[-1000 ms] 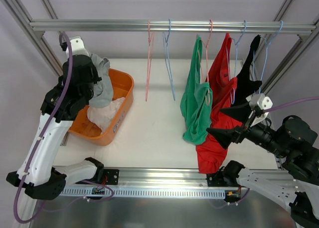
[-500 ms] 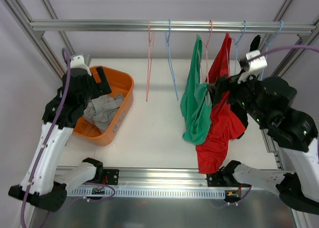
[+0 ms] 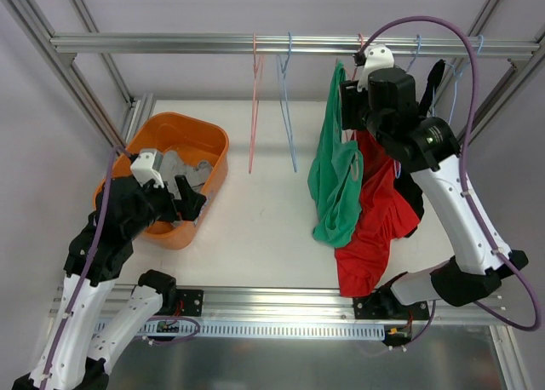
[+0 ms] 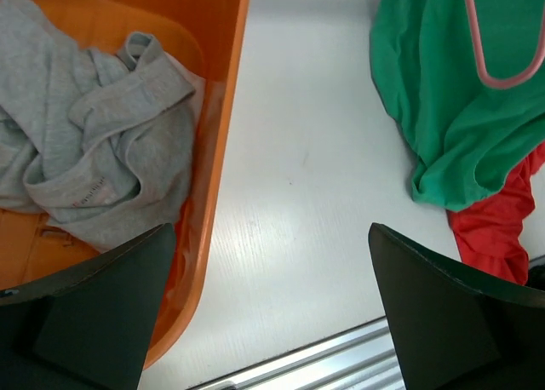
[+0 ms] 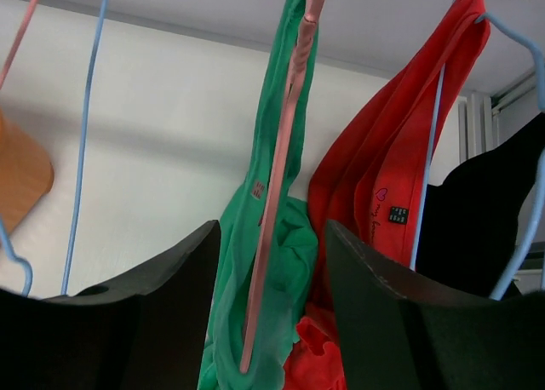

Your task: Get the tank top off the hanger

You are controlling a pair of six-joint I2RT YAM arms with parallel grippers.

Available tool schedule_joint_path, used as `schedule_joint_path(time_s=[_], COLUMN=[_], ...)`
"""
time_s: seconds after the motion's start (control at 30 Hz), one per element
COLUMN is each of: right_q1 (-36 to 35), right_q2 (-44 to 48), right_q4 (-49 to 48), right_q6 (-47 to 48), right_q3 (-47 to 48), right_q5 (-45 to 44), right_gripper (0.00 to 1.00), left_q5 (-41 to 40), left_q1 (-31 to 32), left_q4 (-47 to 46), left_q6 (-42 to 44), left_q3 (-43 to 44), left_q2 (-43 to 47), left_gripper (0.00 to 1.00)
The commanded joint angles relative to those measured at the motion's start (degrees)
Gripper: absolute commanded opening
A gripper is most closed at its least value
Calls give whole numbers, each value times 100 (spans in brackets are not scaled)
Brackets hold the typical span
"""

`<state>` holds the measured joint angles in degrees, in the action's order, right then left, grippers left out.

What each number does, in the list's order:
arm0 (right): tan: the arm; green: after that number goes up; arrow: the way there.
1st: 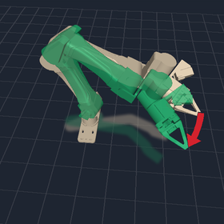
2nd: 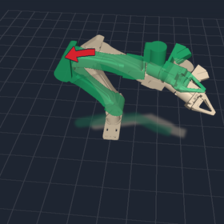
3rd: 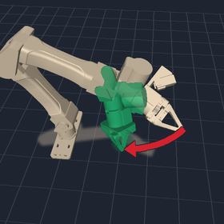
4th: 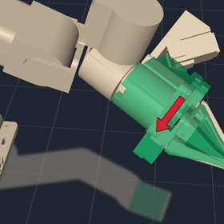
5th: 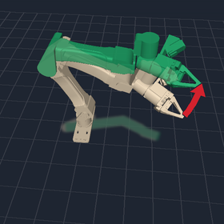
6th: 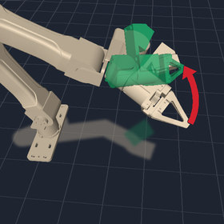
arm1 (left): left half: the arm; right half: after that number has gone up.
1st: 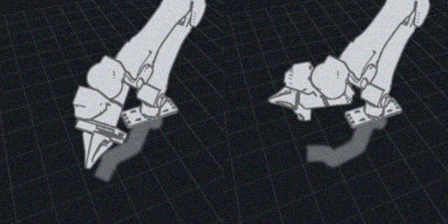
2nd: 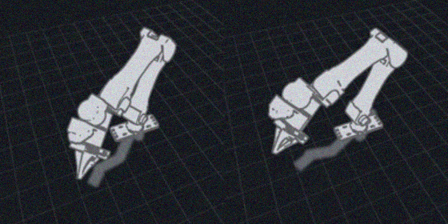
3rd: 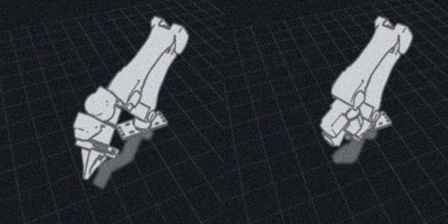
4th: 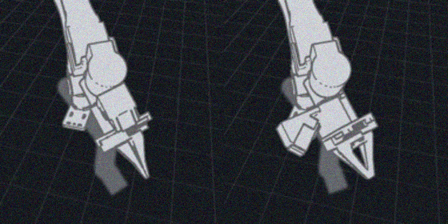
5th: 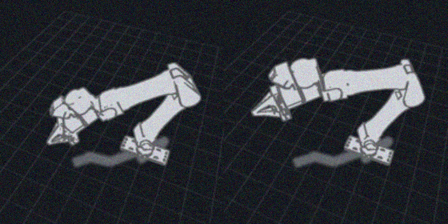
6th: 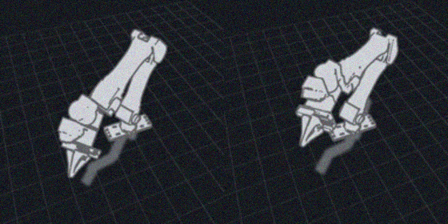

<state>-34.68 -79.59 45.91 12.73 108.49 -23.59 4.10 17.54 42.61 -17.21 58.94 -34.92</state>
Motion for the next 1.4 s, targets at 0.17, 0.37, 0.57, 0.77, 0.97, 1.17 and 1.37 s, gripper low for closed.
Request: schedule_joint_path(time_s=[0.17,0.37,0.57,0.77,0.97,1.17,1.37], right_q1=[268,286,295,286,286,286,286], right_q2=[-179,-171,-83,49,181,733,1813], right_q4=[-469,-530,-557,-759,-891,-795,90], right_q6=[-350,-508,-605,-693,-614,-728,-790], right_q3=[-143,-205,-21,312,489,59,-504], right_q5=[-75,57,-22,74,197,627,1391], right_gripper=[41,14,0,0,0,0,0], left_q5=[741,917,988,1181,1470,2068,2666], left_q1=[-31,-31,-31,-31,-31,-31,-23], left_q4=[-121,-113,-113,-130,-165,-367,-1341], left_q6=[113,148,157,104,69,-273,-669], left_q3=[-611,-647,-533,-331,-207,318,1083], left_q2=[617,723,653,547,442,337,21], left_gripper=[99,99,99,99,99,99,99])
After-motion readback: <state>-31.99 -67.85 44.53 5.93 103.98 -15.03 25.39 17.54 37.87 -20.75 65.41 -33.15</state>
